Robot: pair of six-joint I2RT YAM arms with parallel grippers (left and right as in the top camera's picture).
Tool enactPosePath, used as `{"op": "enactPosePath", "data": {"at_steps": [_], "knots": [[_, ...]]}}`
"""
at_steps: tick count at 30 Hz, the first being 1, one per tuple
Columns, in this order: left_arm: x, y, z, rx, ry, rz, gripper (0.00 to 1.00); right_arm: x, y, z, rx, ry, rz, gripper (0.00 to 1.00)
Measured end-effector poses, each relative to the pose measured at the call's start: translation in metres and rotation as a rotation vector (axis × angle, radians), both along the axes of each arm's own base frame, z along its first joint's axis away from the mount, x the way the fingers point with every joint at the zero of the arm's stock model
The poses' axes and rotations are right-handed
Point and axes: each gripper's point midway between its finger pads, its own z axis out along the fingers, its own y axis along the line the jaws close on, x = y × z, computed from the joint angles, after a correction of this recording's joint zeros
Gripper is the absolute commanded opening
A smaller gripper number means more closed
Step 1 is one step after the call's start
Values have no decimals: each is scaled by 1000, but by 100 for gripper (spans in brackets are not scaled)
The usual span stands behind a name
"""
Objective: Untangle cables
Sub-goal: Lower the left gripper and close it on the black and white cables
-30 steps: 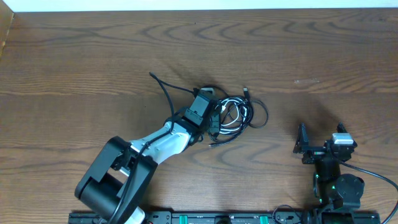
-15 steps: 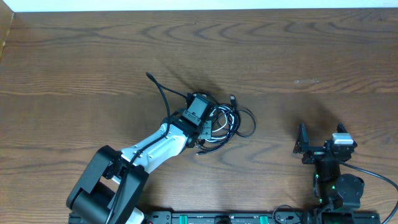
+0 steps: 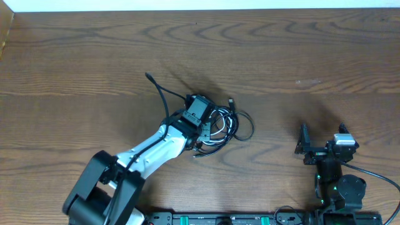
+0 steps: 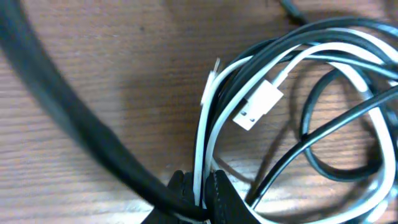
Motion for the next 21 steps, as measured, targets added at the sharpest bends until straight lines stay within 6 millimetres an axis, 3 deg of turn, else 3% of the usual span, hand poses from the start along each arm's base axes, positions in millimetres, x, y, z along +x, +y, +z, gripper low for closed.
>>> {"op": "enactPosePath", "data": {"at_steps": [14,17,21], "knots": [[10,-5,116,-184,-289,-9,8,0,0,0,0,0,0,99],[9,-5,130,-207,-324,-9,8,0,0,0,0,0,0,99],[9,-5,131,-215,-323,2,8,0,0,0,0,0,0,99]]}}
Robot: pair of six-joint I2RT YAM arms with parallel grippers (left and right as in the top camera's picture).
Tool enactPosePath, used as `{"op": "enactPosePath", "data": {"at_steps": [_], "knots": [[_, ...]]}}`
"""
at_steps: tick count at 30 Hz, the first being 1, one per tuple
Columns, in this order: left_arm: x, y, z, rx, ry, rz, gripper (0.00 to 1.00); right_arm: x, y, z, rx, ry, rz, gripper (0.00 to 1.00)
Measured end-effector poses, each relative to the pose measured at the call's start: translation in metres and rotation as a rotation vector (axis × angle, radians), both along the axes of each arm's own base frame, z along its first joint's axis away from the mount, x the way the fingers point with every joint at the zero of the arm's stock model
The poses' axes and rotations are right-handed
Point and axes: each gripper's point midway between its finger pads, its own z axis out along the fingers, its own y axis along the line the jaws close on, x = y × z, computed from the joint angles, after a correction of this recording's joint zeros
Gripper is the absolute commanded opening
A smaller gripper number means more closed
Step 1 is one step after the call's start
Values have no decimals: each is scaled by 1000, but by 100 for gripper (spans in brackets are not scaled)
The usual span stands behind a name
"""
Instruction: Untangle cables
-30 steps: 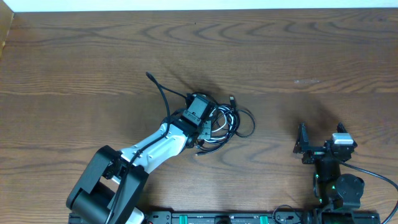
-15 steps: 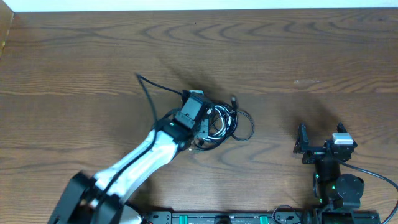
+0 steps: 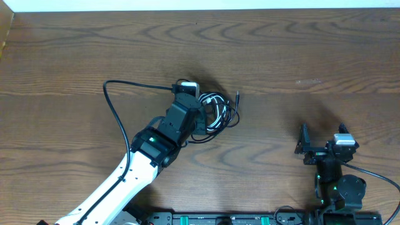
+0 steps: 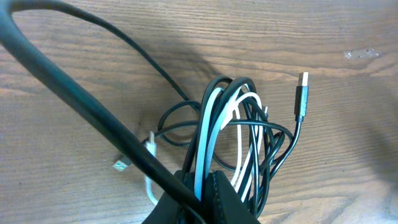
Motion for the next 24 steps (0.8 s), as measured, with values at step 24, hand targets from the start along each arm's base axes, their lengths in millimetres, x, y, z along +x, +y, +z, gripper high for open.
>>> {"op": "enactPosePath", "data": {"at_steps": [24], "knots": [[-11,2,-10,-8,73,12,8,0,0,0,0,0,0,99]]}}
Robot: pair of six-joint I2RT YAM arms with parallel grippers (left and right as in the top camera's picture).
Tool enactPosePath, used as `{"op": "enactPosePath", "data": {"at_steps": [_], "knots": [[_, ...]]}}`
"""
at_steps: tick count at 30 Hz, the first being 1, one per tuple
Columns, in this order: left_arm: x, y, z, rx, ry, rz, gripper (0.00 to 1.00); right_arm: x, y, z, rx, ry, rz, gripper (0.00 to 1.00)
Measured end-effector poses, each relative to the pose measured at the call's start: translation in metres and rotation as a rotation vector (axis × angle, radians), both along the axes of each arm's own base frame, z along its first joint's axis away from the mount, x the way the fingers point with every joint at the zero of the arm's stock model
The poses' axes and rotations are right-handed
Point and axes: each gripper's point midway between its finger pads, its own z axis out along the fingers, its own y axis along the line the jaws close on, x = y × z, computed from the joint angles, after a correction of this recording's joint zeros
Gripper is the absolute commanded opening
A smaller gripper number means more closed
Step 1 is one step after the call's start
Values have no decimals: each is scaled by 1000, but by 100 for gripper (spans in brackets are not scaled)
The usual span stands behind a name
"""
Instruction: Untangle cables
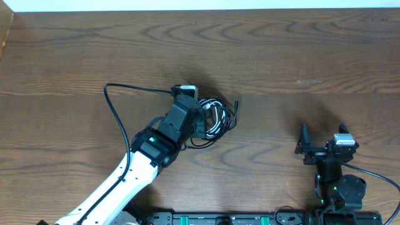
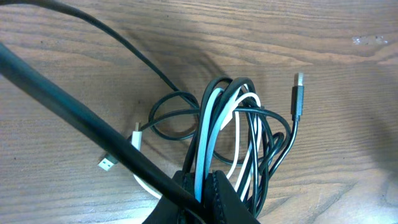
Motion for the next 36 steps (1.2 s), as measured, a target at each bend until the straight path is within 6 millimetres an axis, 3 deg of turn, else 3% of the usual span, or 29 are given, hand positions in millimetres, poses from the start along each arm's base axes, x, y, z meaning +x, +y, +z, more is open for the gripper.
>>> {"op": "enactPosePath", "data": {"at_steps": [26,36], "knots": [[-7,-8,-2,-37,34,-42,8,0,0,0,0,0,0,99],[-16,-35,12,-250,104,-184,8,0,0,0,0,0,0,99]]}}
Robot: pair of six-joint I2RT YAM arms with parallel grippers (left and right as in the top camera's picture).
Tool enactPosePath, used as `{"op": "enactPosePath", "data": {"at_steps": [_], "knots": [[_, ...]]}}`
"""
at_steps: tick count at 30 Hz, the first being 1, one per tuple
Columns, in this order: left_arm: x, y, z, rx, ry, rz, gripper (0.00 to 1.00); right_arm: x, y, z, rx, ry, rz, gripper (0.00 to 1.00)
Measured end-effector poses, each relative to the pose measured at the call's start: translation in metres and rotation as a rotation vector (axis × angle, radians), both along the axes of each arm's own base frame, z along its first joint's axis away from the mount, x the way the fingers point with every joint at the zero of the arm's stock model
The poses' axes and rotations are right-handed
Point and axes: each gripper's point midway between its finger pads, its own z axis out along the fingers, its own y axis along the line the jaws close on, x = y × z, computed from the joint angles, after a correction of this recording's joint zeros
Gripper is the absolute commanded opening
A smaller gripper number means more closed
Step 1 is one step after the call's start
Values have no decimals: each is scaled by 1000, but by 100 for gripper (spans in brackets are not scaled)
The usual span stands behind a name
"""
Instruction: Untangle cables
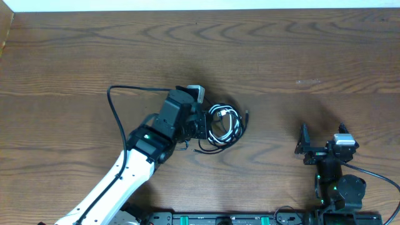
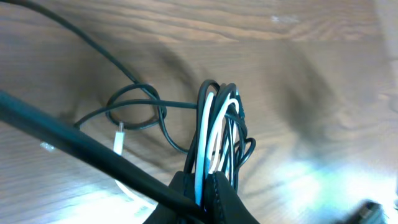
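Note:
A tangle of black and white cables lies bunched at the table's middle. My left gripper is shut on it from the left. In the left wrist view the gripper pinches a white strand and black strands of the bundle, which hangs from the jaws. A thin black loop and a white plug trail off to the left. A black plug sticks out on the bundle's right. My right gripper sits far to the right, away from the cables.
The wooden table stretches all round. A thick black cable arcs from the left wrist out to the left and crosses the wrist view close to the lens. The arm bases stand at the near edge.
The left gripper, still shut on the bundle, has shifted a little right and toward the near edge and has turned. The black plug has left the wrist view. The right arm has not moved.
At first the left gripper was shut low on the bundle, its loops spread wide to the right. Then the bundle was drawn narrow and sat farther back, hanging from the jaws. It stayed so, and now sits slightly right and nearer.

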Motion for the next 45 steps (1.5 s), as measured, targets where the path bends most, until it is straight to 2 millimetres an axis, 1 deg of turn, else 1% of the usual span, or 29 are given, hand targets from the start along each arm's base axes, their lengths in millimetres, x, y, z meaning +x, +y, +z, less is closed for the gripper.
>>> {"op": "enactPosePath", "data": {"at_steps": [4,10,45], "knots": [[-4,-3,4,-51,17,-58,8,0,0,0,0,0,0,99],[-6,-4,7,-78,21,-93,8,0,0,0,0,0,0,99],[-9,-5,7,-87,35,-105,8,0,0,0,0,0,0,99]]}}
